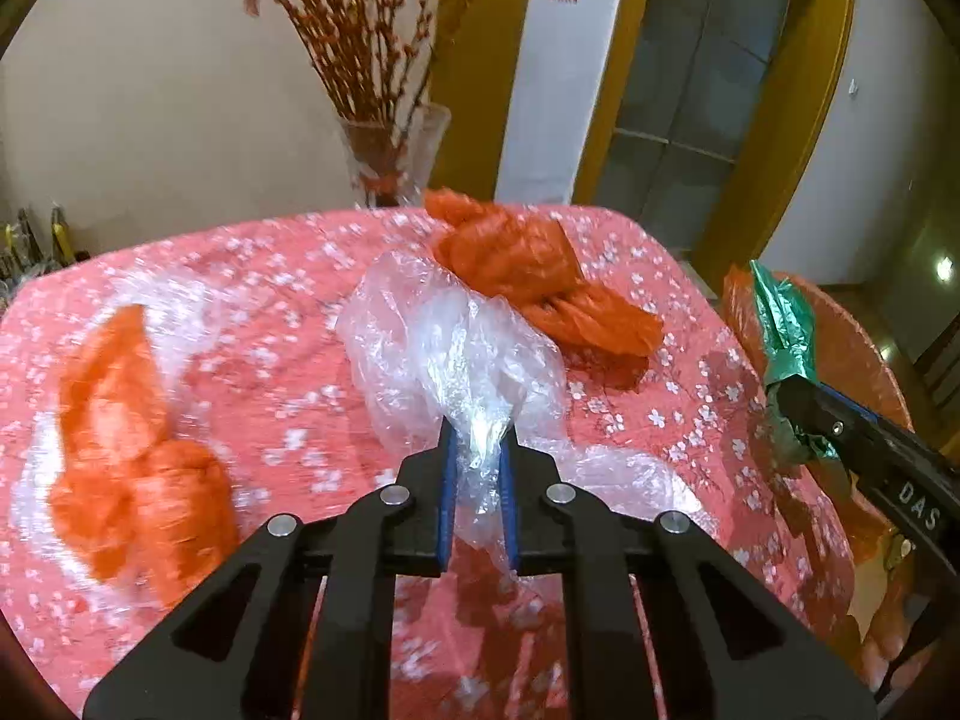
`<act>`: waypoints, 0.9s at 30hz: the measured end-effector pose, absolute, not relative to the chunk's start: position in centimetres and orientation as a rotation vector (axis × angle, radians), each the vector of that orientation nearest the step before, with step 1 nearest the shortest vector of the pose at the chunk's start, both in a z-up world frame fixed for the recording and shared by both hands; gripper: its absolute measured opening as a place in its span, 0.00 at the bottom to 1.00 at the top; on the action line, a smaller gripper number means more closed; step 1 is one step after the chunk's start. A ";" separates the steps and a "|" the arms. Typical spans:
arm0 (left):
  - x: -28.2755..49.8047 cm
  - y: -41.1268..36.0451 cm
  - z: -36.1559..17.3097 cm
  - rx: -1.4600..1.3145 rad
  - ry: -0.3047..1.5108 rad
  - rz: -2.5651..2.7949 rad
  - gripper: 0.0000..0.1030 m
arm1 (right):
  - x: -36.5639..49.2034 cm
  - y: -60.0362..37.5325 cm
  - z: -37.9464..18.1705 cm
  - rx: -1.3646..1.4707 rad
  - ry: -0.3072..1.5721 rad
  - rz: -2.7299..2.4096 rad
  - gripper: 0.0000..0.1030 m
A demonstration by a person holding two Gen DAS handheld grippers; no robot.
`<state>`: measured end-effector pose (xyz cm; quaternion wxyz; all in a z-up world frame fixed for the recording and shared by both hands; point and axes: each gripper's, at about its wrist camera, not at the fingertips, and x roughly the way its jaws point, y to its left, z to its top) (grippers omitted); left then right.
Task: Collect trash
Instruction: 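Carry the green bag and clear bag over the wastebasket with both tools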
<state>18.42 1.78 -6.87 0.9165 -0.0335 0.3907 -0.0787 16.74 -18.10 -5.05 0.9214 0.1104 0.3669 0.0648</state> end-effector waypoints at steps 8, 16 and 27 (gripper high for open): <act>15.1 4.1 -4.0 -0.091 0.703 -0.145 0.11 | 15.0 -17.7 -3.5 0.225 0.711 0.150 0.22; 14.4 3.1 -1.8 -0.093 0.639 -0.187 0.11 | 12.6 -18.3 -1.3 0.220 0.658 0.146 0.22; 13.7 0.0 -0.5 -0.078 0.602 -0.273 0.11 | 9.5 -21.2 0.9 0.241 0.595 0.099 0.22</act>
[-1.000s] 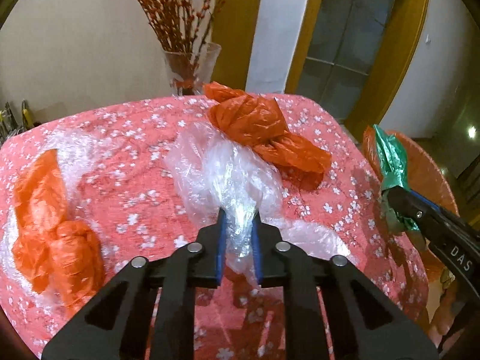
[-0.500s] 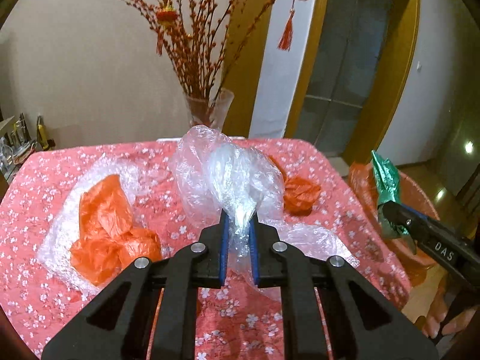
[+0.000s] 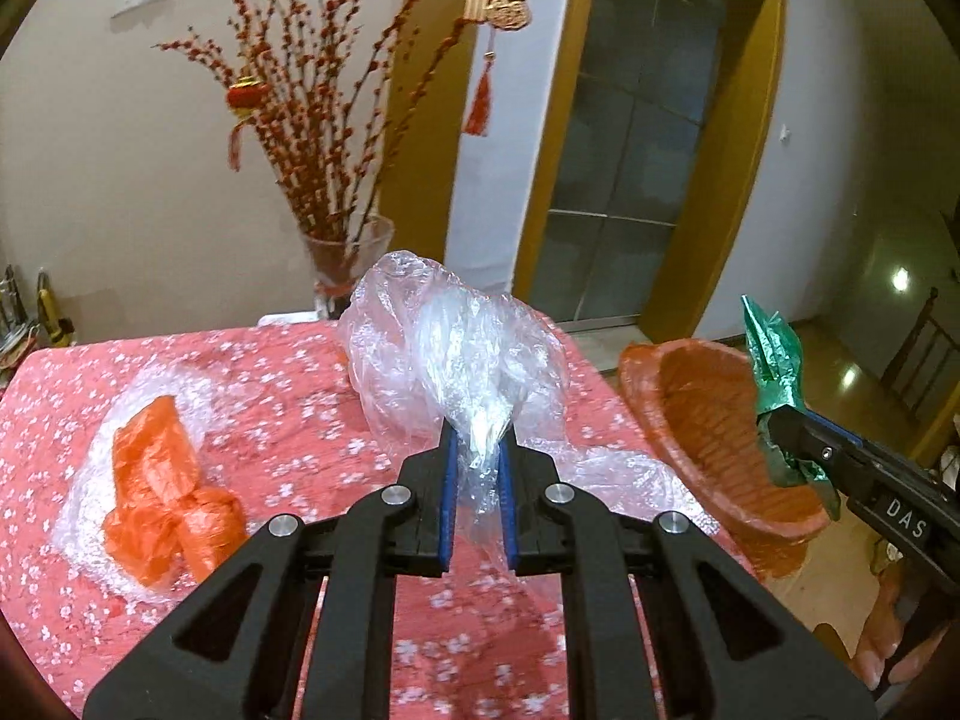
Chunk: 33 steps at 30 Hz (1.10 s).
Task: Collect trash
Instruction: 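Carry the green bag and clear bag over the wastebasket with both tools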
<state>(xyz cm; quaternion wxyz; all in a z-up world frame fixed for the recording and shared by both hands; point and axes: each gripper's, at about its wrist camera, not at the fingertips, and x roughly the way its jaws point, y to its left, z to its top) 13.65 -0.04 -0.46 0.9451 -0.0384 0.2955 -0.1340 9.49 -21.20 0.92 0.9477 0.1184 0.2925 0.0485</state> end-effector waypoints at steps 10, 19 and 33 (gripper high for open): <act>13.5 -2.4 0.0 -0.065 0.590 -0.334 0.11 | 8.4 -22.8 1.2 0.264 0.573 0.068 0.22; 14.0 -4.2 0.3 -0.069 0.591 -0.384 0.11 | 8.1 -24.1 1.3 0.286 0.551 0.038 0.22; 15.3 -9.1 0.2 -0.058 0.582 -0.524 0.11 | 7.2 -28.6 2.0 0.332 0.498 -0.058 0.22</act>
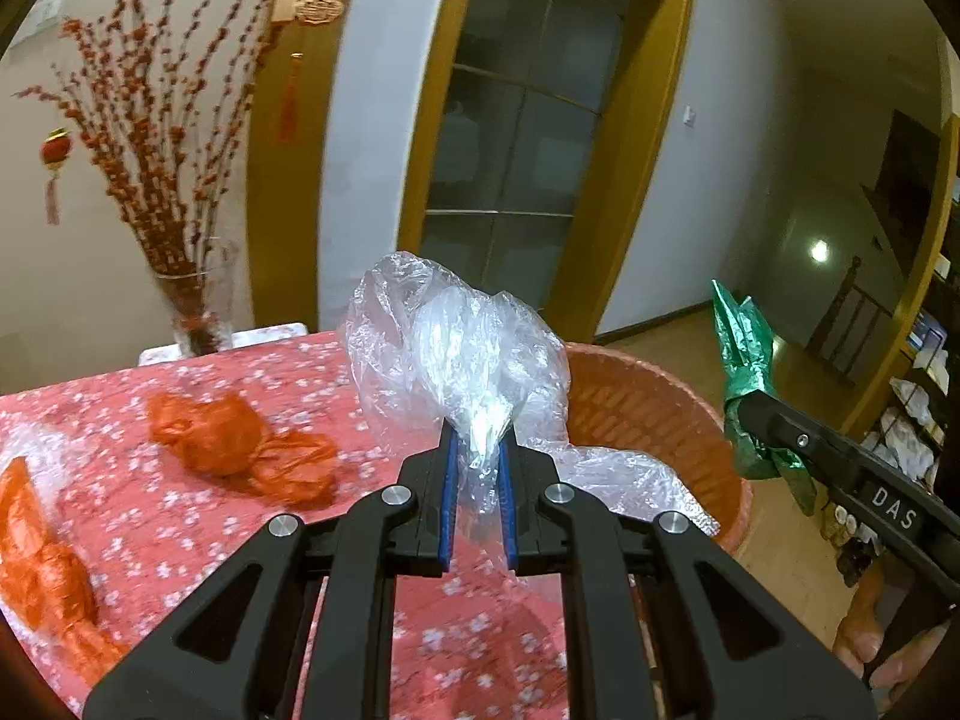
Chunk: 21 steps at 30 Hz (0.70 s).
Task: Collect trash
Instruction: 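Carry the green bag and clear bag over the wastebasket with both tools, then open both tools to drop the bags into the wastebasket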
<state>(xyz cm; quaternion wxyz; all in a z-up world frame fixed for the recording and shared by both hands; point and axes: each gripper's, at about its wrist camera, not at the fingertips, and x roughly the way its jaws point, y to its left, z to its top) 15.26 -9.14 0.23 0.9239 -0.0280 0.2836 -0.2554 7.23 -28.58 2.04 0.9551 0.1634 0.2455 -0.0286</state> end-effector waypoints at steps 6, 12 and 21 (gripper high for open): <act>15.8 -10.9 -0.2 -0.042 0.589 -0.562 0.11 | 7.5 -30.1 1.9 0.347 0.488 -0.086 0.22; 16.6 -12.6 -0.5 -0.034 0.598 -0.598 0.11 | 8.1 -31.3 1.6 0.368 0.480 -0.107 0.22; 17.7 -15.1 -1.1 -0.032 0.611 -0.651 0.11 | 9.2 -33.1 1.5 0.394 0.464 -0.133 0.22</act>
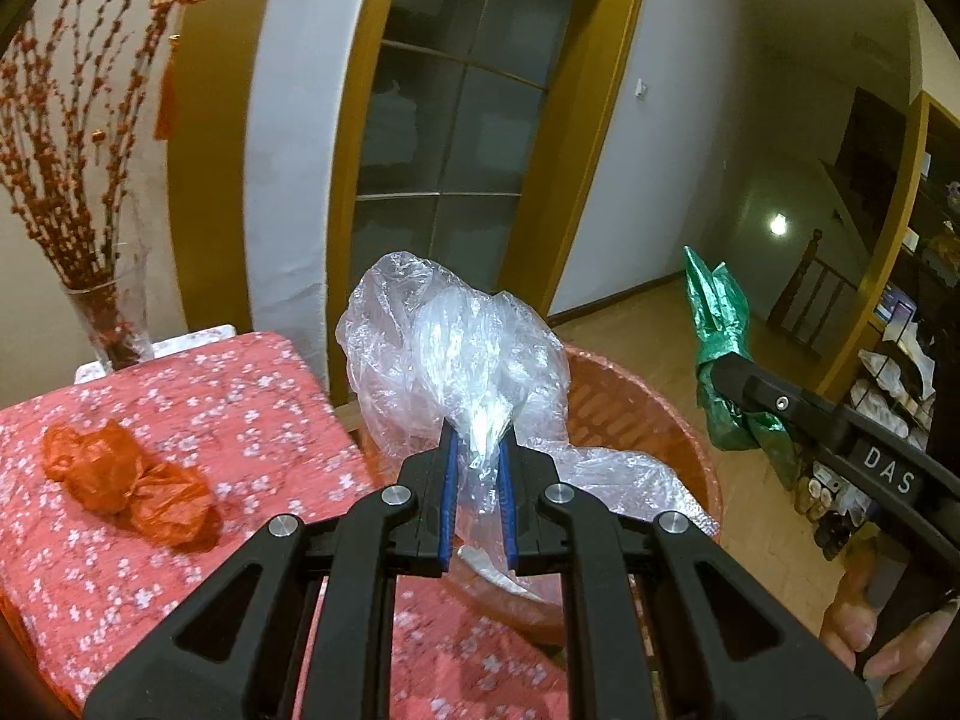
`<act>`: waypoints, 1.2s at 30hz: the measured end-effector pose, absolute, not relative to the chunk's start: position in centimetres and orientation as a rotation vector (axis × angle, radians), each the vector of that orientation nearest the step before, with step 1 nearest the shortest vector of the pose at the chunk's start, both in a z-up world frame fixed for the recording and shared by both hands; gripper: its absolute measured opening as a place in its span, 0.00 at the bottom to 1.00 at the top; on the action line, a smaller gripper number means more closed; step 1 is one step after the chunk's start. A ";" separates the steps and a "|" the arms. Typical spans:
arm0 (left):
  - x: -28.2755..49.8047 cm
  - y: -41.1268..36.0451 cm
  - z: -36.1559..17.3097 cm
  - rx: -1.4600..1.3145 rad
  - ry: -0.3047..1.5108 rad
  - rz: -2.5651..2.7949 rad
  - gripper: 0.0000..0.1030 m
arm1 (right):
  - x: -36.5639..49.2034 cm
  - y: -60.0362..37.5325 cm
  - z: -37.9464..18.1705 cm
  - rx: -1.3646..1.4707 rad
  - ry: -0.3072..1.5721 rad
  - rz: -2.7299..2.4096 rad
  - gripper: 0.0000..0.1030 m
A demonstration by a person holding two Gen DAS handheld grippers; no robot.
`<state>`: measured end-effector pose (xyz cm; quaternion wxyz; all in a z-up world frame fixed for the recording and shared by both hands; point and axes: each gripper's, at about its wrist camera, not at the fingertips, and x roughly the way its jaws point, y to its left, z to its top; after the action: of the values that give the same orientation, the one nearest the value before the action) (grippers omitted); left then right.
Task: Collect trash
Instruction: 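Open both tools to drop the bags into the wastebasket, then move both open tools back over the orange bags on the table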
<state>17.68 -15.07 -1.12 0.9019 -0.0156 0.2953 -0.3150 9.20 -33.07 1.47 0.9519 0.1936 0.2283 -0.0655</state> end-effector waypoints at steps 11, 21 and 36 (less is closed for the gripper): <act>19.0 -17.4 -3.5 -0.018 0.688 -0.678 0.33 | 10.5 -35.9 0.1 0.458 0.480 -0.176 0.36; 18.0 -14.2 -2.9 0.015 0.647 -0.539 0.35 | 9.8 -34.8 -0.4 0.441 0.497 -0.159 0.36; 15.8 -3.8 -1.9 -0.027 0.594 -0.293 0.35 | 11.7 -27.6 0.4 0.356 0.544 0.007 0.36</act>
<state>15.85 -3.85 -1.87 0.9455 -0.0131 0.2917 -0.1440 11.69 -27.59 0.36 0.9476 0.1749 0.2672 0.0035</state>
